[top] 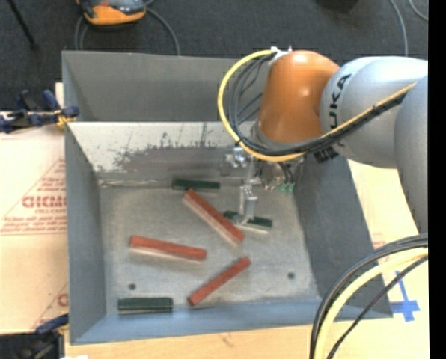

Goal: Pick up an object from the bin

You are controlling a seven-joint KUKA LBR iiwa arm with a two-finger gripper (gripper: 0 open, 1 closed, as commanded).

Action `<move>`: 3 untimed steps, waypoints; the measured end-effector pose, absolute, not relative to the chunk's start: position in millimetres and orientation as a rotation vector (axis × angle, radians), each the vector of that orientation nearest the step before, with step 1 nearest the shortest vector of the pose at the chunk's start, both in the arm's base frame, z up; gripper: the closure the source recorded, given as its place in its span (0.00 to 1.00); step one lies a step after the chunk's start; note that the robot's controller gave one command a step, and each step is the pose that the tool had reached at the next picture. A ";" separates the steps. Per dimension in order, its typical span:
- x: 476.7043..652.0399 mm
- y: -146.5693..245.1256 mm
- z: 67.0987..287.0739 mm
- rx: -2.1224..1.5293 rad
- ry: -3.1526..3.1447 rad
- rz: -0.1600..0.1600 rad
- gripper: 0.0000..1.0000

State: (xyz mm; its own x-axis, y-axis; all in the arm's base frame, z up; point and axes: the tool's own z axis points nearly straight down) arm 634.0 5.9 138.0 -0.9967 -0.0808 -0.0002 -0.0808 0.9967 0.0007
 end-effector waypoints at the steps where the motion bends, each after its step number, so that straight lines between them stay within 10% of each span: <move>1: 635.3 6.3 142.4 -0.127 3.133 0.001 0.00; 2: 608.0 -17.5 74.5 -0.088 3.136 -0.001 1.00; 3: 608.0 -17.5 74.5 -0.087 3.136 -0.001 1.00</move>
Offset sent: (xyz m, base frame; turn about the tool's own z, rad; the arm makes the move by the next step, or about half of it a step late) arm -0.0287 -0.0219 -0.0680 0.0227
